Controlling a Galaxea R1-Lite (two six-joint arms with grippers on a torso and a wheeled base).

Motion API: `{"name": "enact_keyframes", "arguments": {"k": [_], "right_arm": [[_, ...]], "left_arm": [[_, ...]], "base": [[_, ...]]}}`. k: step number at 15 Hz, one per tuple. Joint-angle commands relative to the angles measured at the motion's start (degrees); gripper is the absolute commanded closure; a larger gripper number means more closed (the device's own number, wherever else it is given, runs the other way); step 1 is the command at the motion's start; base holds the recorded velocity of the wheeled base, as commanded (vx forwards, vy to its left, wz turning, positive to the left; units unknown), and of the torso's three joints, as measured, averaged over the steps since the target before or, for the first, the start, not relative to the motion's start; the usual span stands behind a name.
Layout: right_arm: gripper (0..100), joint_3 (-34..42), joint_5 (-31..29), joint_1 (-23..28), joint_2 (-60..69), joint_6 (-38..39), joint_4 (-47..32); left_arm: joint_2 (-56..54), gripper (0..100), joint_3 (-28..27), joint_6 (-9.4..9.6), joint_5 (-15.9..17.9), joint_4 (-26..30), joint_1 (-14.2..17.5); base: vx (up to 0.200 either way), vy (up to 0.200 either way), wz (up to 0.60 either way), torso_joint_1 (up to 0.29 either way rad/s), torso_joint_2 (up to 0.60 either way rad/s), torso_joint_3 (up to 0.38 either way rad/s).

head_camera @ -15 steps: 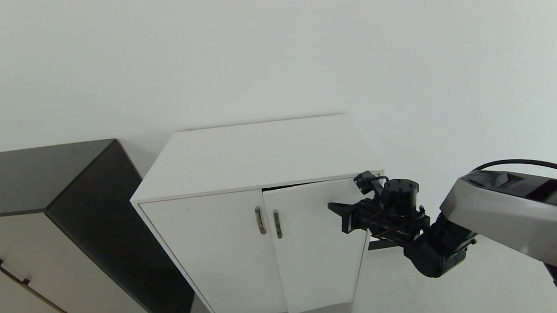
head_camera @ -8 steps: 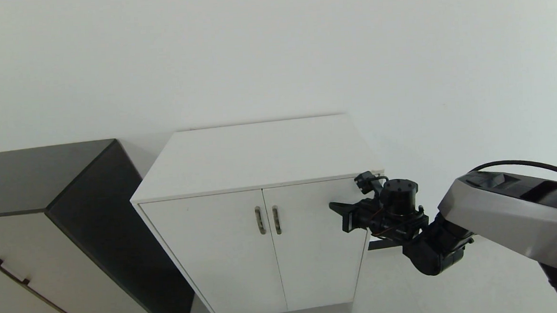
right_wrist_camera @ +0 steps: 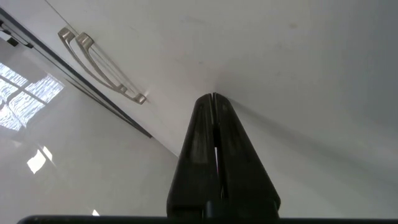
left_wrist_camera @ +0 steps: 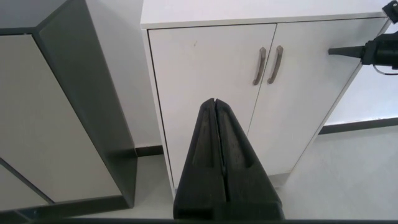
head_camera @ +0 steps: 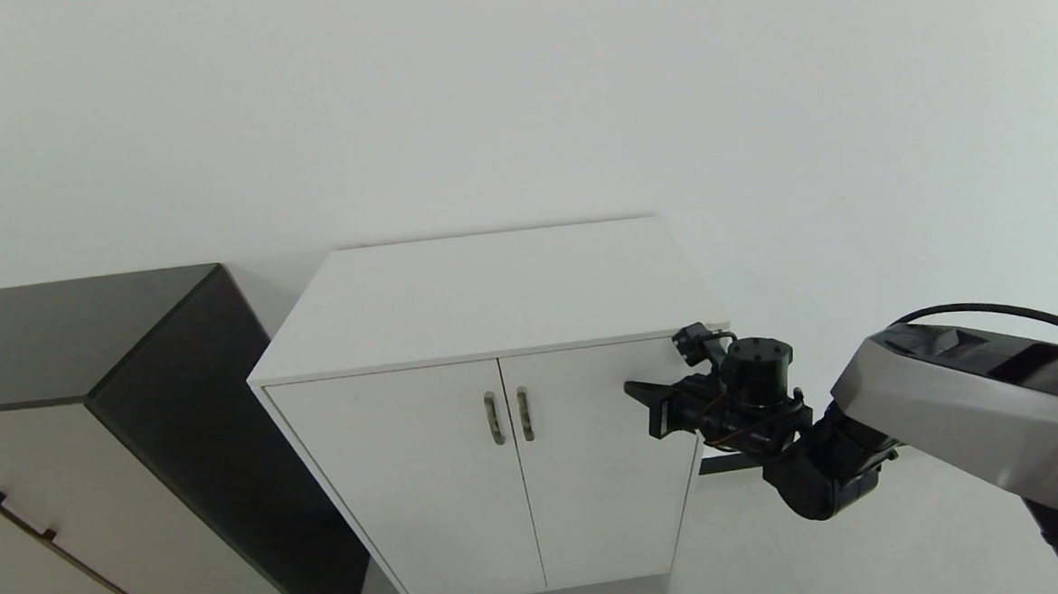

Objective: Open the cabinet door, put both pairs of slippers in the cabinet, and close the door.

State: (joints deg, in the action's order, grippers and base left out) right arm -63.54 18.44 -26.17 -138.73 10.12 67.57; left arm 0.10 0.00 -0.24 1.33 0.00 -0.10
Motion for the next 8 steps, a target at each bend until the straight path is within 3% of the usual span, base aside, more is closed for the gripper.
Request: {"name": "enact_keyframes", "arguments": {"k": [1,4,8], "right_arm": [[100,-0.01,0.01,-0.02,-0.05,-0.01,0.02],[100,0.52,-0.08,-0.02,0.13,-0.01,0.1],[100,6.58,-2.98,-0.55,3.47,-0.1,2.39]], "left_arm": [[-0.01,100,0.0,-0.02,-0.01,0.0,0.01],[-0.01,100,0.0,-0.02,-0.01,0.0,0.01],[-0.01,100,0.0,-0.02,-0.01,0.0,0.01]], "base": [[0.0,0.0,0.0,0.0,0.0,0.0],[0.0,0.0,0.0,0.0,0.0,0.0],[0.0,0.0,0.0,0.0,0.0,0.0]]}}
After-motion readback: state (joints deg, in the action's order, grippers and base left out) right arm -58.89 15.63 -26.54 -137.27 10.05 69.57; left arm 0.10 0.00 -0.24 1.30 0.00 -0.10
